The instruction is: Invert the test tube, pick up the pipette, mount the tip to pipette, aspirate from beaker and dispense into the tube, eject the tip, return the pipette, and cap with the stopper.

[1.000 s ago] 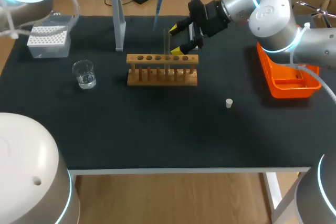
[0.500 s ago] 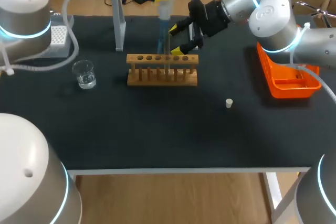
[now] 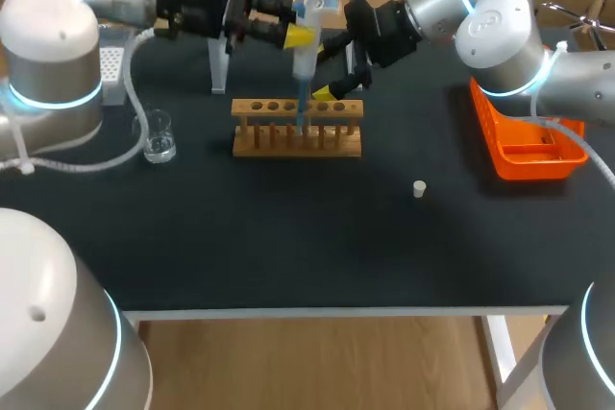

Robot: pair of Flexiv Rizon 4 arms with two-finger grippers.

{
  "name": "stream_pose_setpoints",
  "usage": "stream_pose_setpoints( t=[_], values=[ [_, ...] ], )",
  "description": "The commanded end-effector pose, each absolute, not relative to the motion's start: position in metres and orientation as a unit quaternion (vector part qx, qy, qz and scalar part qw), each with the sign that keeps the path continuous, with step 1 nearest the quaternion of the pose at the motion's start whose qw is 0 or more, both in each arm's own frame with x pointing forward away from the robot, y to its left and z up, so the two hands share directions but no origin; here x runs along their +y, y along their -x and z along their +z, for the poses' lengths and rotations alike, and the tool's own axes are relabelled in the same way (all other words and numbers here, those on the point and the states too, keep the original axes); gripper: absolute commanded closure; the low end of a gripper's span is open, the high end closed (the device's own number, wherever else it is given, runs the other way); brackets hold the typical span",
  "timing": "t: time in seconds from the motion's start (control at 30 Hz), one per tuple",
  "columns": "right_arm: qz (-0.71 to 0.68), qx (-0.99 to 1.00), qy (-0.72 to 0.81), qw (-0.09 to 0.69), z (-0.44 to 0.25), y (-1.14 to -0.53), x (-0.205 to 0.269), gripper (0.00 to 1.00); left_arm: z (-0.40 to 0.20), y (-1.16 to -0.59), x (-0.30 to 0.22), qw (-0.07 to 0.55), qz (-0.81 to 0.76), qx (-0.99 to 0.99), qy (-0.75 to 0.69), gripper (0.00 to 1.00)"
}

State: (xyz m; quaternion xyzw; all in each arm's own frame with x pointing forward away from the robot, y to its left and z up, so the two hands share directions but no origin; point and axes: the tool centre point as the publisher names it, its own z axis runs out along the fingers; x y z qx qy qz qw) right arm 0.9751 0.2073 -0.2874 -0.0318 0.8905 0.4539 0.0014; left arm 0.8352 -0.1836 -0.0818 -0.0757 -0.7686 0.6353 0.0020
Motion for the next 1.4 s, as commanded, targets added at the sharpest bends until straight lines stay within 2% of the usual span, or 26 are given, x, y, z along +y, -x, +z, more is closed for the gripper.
stream_pose_setpoints(
  t=[0.03, 1.3, 1.4],
  values=[
    [0.454, 0.89, 0.032, 0.001, -0.288, -0.976, 0.207, 0.0, -0.094, -0.828, -0.177, 0.001, 0.643, -0.762, 0.07, 1.0],
    [0.454, 0.89, 0.032, 0.001, -0.288, -0.976, 0.207, 0.0, -0.109, -0.827, -0.184, -0.018, 0.653, -0.757, 0.03, 1.0],
    [0.451, 0.892, 0.034, 0.011, -0.281, -0.97, 0.189, 0.0, -0.109, -0.827, -0.184, -0.018, 0.653, -0.757, 0.03, 1.0]
  ],
)
